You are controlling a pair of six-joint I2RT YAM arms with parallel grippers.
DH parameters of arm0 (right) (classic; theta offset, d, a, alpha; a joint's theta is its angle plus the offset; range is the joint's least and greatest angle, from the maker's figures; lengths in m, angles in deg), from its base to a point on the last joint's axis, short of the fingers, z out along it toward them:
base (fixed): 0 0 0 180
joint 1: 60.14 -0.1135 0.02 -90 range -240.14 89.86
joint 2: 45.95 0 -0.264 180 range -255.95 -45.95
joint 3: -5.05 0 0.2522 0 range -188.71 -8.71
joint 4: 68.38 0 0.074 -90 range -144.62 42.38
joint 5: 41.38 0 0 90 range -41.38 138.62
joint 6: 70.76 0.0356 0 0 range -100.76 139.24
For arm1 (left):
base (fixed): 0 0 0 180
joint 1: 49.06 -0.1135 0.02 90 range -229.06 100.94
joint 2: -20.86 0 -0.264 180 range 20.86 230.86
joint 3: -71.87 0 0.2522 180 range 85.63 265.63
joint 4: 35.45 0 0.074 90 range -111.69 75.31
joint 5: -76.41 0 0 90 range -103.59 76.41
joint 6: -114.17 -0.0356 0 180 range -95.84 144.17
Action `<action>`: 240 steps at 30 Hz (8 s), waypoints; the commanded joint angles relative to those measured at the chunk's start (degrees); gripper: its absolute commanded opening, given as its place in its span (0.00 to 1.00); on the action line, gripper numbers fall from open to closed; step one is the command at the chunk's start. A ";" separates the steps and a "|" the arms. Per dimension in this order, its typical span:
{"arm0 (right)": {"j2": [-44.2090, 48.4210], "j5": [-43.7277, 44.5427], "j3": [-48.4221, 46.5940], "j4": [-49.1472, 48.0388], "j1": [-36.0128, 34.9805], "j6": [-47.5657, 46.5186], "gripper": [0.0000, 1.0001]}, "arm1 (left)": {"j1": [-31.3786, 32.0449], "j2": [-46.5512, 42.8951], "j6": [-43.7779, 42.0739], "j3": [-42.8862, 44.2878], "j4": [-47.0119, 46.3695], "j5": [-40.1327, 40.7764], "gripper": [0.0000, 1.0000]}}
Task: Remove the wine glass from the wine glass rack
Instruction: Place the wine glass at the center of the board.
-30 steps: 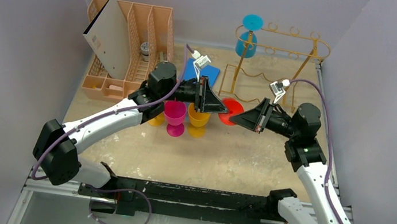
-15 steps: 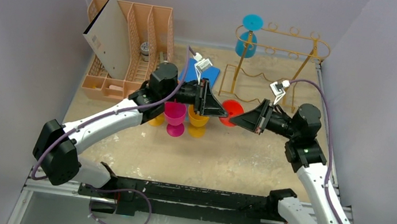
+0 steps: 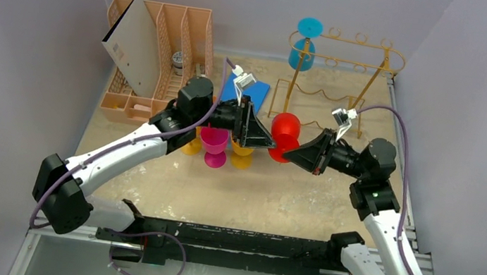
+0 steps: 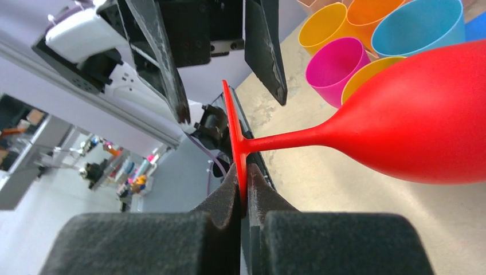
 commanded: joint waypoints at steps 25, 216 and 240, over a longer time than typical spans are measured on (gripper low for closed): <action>0.34 -20.99 6.65 -29.77 -5.49 -22.06 0.00 | -11.63 -11.43 -10.29 8.60 24.87 5.16 0.73; -1.93 66.99 -16.36 37.81 -13.04 -8.44 0.77 | -1.96 -14.85 -13.31 -8.49 50.61 53.30 0.02; -2.10 66.70 -16.19 37.99 -13.09 -8.24 0.77 | -0.77 -16.55 -13.34 -7.20 52.04 52.21 0.30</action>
